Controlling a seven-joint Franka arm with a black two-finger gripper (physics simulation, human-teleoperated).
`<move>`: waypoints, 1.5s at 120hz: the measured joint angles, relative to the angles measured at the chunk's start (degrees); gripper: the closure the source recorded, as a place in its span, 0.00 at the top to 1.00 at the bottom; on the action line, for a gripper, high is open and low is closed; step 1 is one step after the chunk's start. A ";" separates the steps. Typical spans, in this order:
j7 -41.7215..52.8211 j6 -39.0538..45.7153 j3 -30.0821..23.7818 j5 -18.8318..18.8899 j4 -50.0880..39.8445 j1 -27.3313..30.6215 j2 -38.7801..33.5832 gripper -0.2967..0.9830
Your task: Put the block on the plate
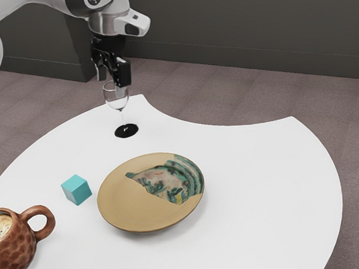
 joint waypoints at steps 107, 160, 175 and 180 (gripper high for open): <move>5.69 23.04 6.56 -1.00 -29.00 15.65 11.30 0.77; 6.49 35.08 8.92 -4.75 -29.23 18.86 17.22 0.77; 6.67 36.05 9.25 -6.19 -31.10 19.18 16.53 0.76; 6.71 36.28 9.27 -6.50 -31.46 19.23 16.30 0.75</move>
